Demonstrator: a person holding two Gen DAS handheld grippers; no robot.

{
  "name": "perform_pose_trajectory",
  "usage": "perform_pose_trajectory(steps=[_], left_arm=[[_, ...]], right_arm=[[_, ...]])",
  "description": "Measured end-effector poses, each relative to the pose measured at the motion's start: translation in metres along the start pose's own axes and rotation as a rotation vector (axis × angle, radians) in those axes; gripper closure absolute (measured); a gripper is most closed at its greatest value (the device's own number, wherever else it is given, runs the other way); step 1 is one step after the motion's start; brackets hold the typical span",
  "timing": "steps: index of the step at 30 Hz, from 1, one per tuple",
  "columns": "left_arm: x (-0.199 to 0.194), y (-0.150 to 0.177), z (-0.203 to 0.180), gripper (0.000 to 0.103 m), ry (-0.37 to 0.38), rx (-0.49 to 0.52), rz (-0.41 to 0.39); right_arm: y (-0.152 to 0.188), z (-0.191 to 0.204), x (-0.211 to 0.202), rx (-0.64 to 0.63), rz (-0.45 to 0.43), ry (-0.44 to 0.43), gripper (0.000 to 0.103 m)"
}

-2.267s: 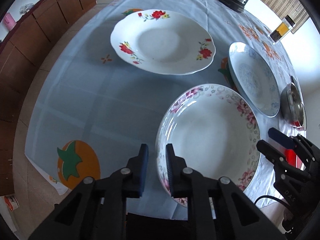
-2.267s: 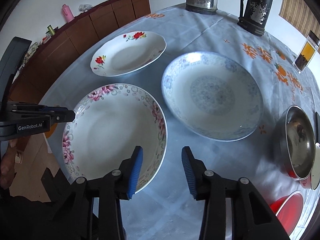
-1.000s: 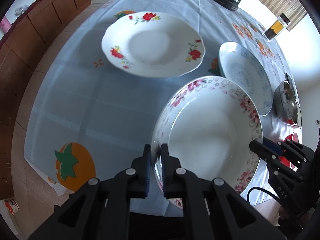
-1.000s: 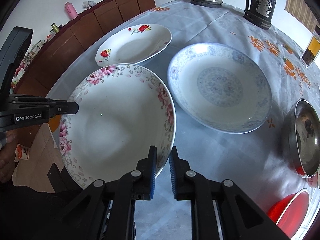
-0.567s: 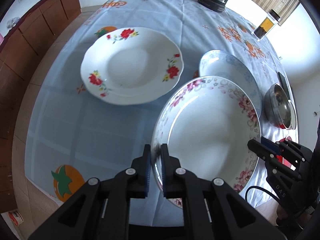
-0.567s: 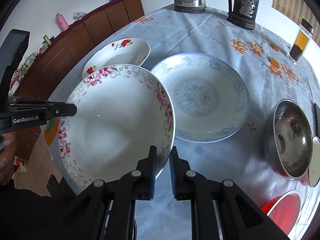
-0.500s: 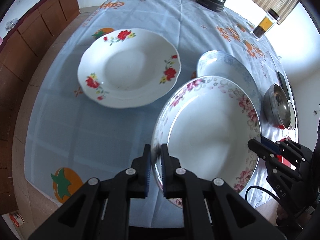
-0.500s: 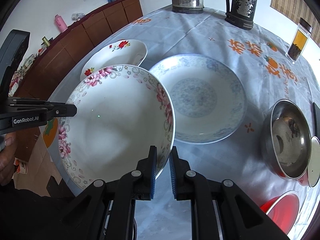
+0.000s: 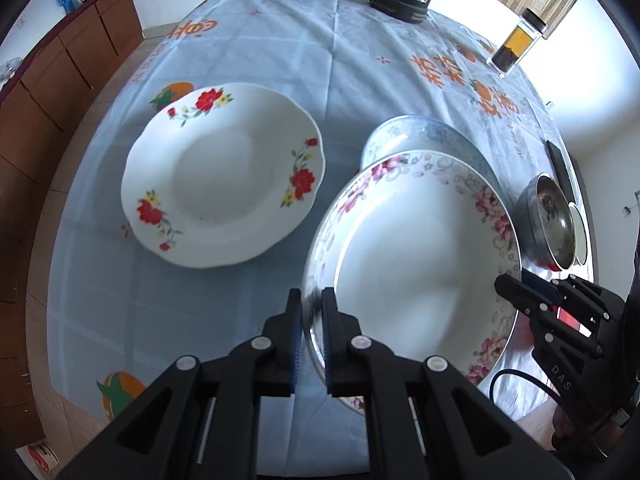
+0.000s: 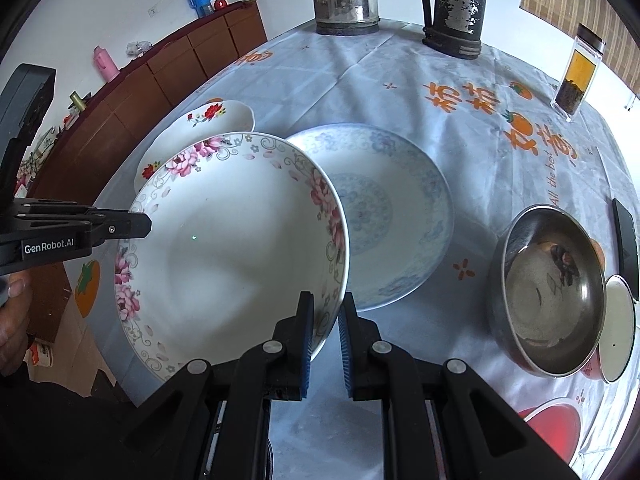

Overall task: Organize plates and bowls
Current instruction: 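Lift the pink-floral plate with both grippers over the blue-patterned plate, then lower the pink-floral plate onto the blue-patterned plate with both grippers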

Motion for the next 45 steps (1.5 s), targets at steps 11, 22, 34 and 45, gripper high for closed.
perform_pose_trajectory(steps=[11, 22, 34, 45], left_arm=[[0.010, -0.017, -0.013, 0.098, 0.008, 0.032, 0.006], [0.022, -0.029, -0.024, 0.098, 0.015, 0.059, 0.011], [0.028, -0.048, -0.034, 0.098, 0.019, 0.085, -0.004], [0.034, -0.060, -0.042, 0.098, 0.026, 0.095, -0.007]], right_arm=[[-0.007, -0.020, 0.006, 0.039, -0.001, 0.018, 0.089], [-0.017, -0.039, 0.011, 0.075, -0.005, 0.041, 0.089], [-0.026, -0.050, 0.014, 0.093, -0.009, 0.059, 0.089], [-0.036, -0.063, 0.016, 0.113, -0.015, 0.079, 0.089]])
Point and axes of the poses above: each gripper's, at about its wrist camera, not at the fingertips, and x roughly the way its jaws point, z to its left, y to its underside, the point moved 8 cm from there along x, roughly the way its jaws point, and after that the axes turned 10 degrees about -z, right-handed, at the moved point
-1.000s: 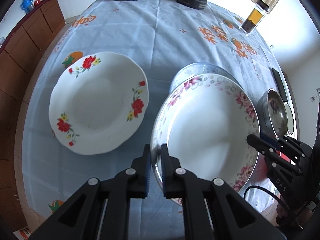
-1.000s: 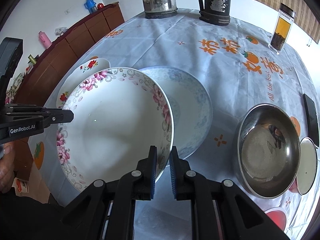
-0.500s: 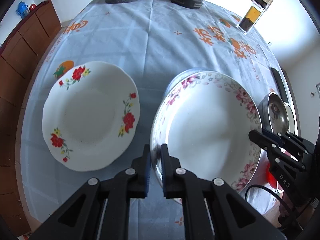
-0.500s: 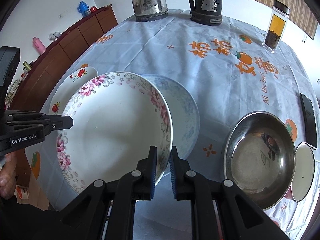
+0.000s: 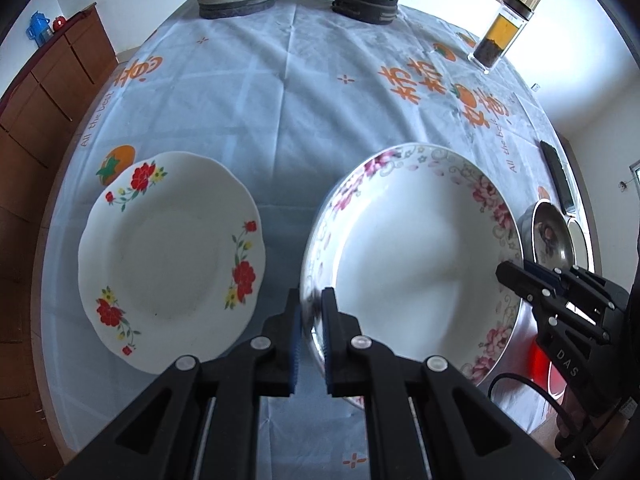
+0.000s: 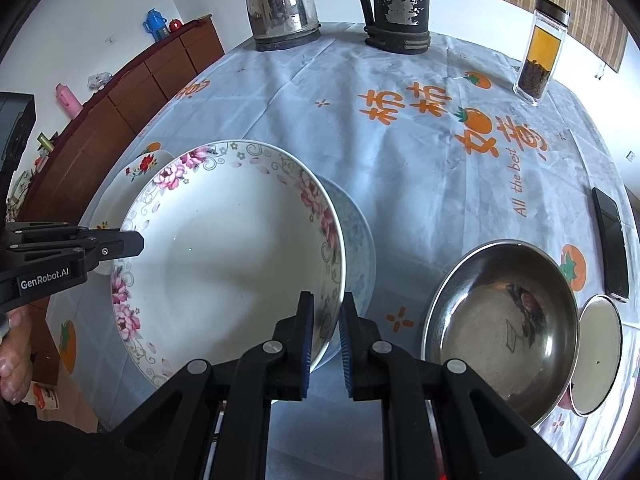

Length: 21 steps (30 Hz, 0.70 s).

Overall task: Organize plates and bowls
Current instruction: 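Lower the pink-floral plate onto the blue-patterned plate with both grippers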

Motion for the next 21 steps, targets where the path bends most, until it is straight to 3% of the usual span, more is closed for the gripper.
perform_pose_trajectory(steps=[21], left_arm=[[0.016, -0.005, -0.005, 0.098, 0.012, -0.011, 0.028]], right_arm=[[-0.009, -0.012, 0.013, 0.012, 0.017, 0.025, 0.089]])
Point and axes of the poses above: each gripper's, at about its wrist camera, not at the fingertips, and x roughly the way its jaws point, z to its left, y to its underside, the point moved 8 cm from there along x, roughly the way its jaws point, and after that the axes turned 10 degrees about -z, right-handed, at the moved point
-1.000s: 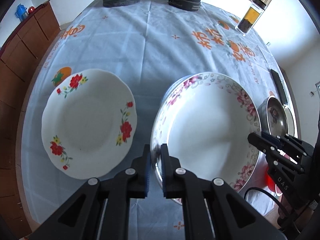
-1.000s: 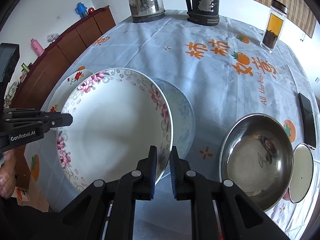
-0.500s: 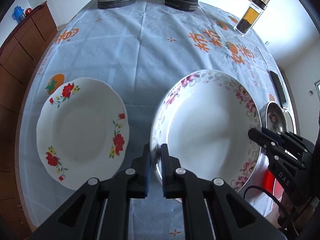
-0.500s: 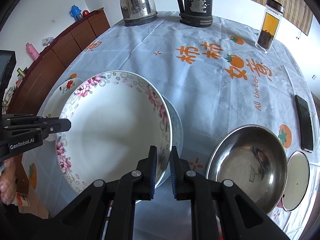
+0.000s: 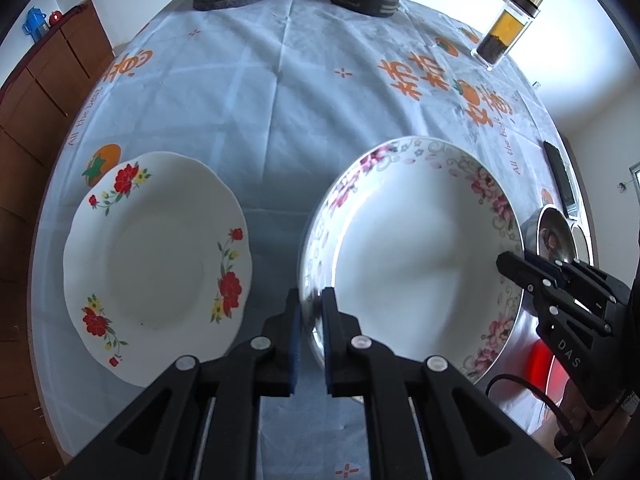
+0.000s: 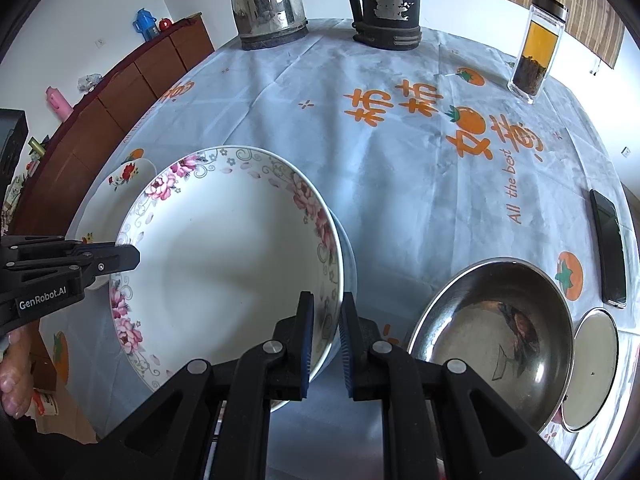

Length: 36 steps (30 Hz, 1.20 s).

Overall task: Organize plates and bowls
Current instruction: 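Lower the pink-floral plate onto the blue-patterned plate with both grippers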

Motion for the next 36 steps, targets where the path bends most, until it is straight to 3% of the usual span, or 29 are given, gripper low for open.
perform_pose_trajectory(steps=[36], left_arm=[[0.0092, 0.0038, -0.0004, 0.098, -0.004, -0.005, 0.012]], right_arm=[[0.0059, -0.0024, 0.0095, 0.008, 0.023, 0.007, 0.089]])
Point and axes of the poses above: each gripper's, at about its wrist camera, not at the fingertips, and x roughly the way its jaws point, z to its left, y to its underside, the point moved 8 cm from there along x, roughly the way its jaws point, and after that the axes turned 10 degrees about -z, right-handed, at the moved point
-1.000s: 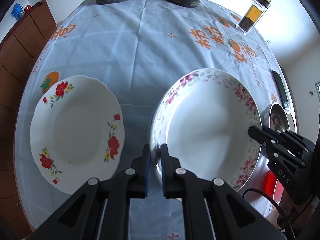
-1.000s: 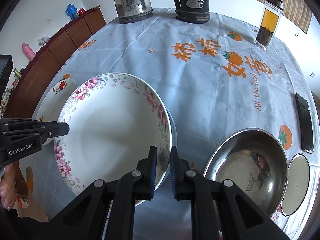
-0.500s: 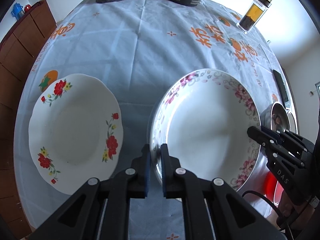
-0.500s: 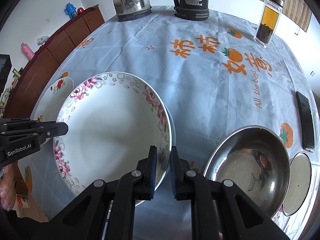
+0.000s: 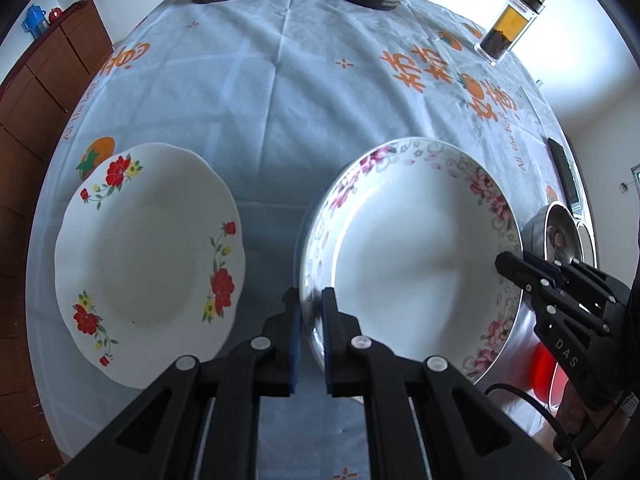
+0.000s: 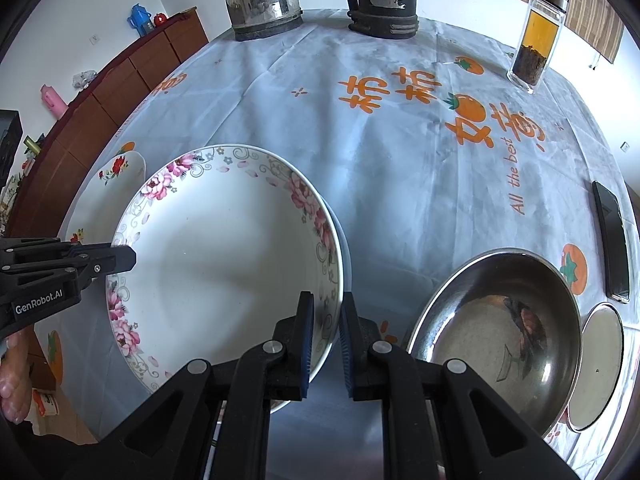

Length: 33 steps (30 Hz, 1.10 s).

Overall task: Organize plates and bowls
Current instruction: 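Lower the pink-floral plate onto the blue-patterned plate with both grippers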

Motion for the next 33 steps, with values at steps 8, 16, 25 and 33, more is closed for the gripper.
perform_pose_trajectory(steps=[8, 16, 25, 33], left_arm=[[0.0002, 0.0006, -0.0001, 0.098, 0.000, 0.001, 0.000], [0.0034, 0.0035, 0.0011, 0.098, 0.001, -0.005, 0.005], [0.0034, 0.0034, 0.0019, 0.097, 0.002, -0.011, 0.008], [0.0028, 0.0023, 0.0021, 0.097, 0.000, -0.010, -0.001]], right_arm=[[0.0010, 0.0003, 0.0019, 0.000, 0.002, 0.001, 0.089], [0.0010, 0.0004, 0.0019, 0.000, 0.002, 0.001, 0.089], [0.0018, 0.0004, 0.0029, -0.007, 0.000, 0.004, 0.089], [0.0002, 0.0011, 0.0030, -0.013, 0.000, 0.008, 0.089]])
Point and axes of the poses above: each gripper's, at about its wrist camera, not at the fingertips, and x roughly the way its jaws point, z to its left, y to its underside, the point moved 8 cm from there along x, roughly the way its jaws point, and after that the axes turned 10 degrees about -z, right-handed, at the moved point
